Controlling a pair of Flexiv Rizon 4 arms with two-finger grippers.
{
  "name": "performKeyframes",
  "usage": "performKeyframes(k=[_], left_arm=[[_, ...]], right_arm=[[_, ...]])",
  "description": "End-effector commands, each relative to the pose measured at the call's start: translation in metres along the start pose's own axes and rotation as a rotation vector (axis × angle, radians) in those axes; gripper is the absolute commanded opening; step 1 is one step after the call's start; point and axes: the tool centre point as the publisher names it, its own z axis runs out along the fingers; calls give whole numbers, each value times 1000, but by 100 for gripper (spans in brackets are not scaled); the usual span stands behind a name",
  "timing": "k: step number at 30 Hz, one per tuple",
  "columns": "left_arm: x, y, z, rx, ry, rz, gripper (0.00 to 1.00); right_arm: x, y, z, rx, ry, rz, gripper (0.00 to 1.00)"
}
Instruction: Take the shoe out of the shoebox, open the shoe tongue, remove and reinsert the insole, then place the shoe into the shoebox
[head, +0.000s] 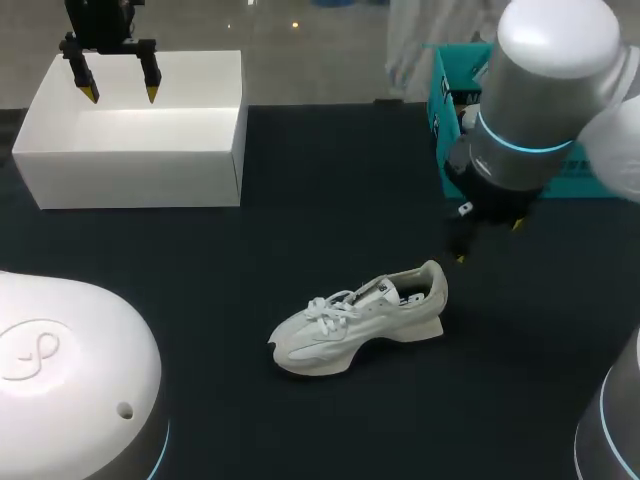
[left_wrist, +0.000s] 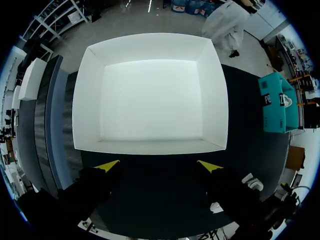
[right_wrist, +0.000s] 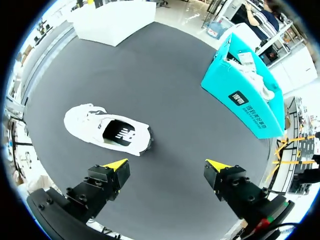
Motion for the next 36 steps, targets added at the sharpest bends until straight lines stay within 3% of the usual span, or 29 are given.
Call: performKeyframes(k=[1, 19, 24, 27, 29, 36], left_arm=[[0, 0, 0, 0, 0, 0, 100], [0, 0, 0, 0, 0, 0, 100], [0, 0, 0, 0, 0, 0, 100], [0, 0, 0, 0, 0, 0, 100], [0, 0, 0, 0, 0, 0, 100], [0, 0, 0, 0, 0, 0, 100]], right_arm=[[-11, -30, -5, -460, 382, -949, 100], [-11, -30, -5, -460, 382, -949, 100], [-23, -28, -5, -734, 332, -1087, 100], [-27, -30, 3, -789, 387, -1122, 100], [-28, -31, 7, -780, 396, -1131, 100], [-31, -40, 26, -870, 458, -1027, 100]])
